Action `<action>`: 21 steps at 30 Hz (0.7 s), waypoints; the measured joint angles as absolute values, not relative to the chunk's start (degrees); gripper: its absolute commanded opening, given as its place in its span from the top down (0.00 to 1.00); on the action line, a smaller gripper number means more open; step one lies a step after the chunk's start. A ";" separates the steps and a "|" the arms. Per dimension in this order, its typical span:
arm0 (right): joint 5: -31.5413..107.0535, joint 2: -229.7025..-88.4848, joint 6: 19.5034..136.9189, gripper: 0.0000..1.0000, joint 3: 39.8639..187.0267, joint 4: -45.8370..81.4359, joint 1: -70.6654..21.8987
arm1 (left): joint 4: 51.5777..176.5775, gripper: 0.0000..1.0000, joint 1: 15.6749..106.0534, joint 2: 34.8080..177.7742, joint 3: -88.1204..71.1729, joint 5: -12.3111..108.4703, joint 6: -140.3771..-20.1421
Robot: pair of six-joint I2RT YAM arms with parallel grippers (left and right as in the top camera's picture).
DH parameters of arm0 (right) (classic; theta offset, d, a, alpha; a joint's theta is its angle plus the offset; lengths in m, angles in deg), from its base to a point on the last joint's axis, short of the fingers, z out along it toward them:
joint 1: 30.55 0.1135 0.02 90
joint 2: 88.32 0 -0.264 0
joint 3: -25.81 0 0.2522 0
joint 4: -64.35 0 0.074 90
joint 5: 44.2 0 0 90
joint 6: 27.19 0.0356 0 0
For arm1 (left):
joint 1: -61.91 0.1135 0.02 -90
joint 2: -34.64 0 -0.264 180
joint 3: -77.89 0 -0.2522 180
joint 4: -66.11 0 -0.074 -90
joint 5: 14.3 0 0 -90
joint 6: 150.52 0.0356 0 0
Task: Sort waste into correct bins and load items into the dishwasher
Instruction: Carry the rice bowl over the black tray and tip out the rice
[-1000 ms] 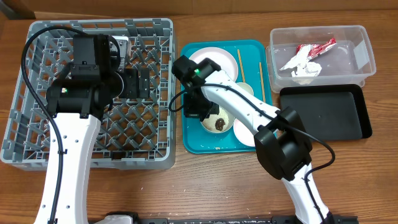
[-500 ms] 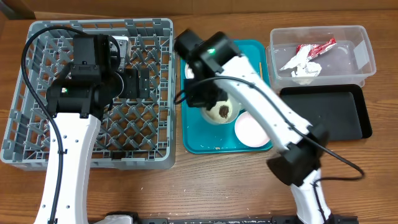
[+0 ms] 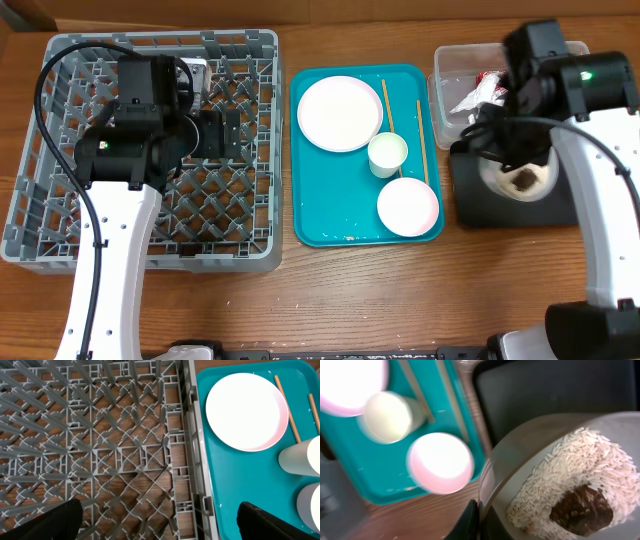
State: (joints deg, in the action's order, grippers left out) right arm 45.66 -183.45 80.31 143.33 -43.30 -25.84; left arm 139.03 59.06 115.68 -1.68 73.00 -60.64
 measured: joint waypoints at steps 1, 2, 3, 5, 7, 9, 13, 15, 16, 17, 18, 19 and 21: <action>45.88 -183.54 79.30 0.96 141.67 -41.82 -27.15 | 139.05 0.00 59.06 115.68 -1.68 72.97 -60.64; 46.12 -183.48 77.38 0.96 138.29 -38.41 -29.62 | 139.09 0.00 59.06 115.68 -1.68 72.95 -60.64; 46.23 -183.48 75.98 0.96 135.97 -35.98 -30.82 | 139.03 0.00 59.06 115.68 -1.68 72.97 -60.64; 46.23 -183.48 74.50 0.96 132.38 -32.57 -32.35 | 139.05 0.00 59.06 115.68 -1.68 72.97 -60.64; 46.09 -183.43 73.18 0.96 129.48 -29.49 -33.03 | 139.01 0.00 59.06 115.68 -1.68 72.97 -60.64; 46.01 -183.43 71.87 0.96 127.07 -27.21 -33.22 | 139.01 0.00 59.06 115.68 -1.68 72.97 -60.64; 44.98 -183.43 69.36 0.96 122.42 -24.05 -33.25 | 139.05 0.00 59.06 115.68 -1.68 72.97 -60.64; 43.06 -183.43 68.75 0.96 120.93 -21.31 -33.36 | 139.05 0.00 59.06 115.68 -1.68 72.97 -60.64; 41.00 -183.43 68.31 0.96 119.79 -18.71 -33.51 | 139.03 0.00 59.06 115.68 -1.68 72.97 -60.64; 38.75 -183.43 67.85 0.96 118.66 -15.98 -33.60 | 139.05 0.00 59.06 115.68 -1.68 72.97 -60.64; 36.08 -183.45 67.13 0.96 117.74 -13.64 -33.95 | 139.05 0.00 59.06 115.68 -1.68 72.97 -60.64; 32.78 -183.45 66.21 0.96 116.67 -12.05 -34.58 | 139.05 0.00 59.06 115.68 -1.68 72.97 -60.64; 28.37 -183.45 64.40 0.96 116.01 -11.30 -35.83 | 139.05 0.00 59.06 115.68 -1.68 72.97 -60.64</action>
State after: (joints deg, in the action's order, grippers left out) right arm 28.37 -183.45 64.40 116.01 -11.30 -35.83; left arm 139.05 59.06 115.68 -1.68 72.97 -60.64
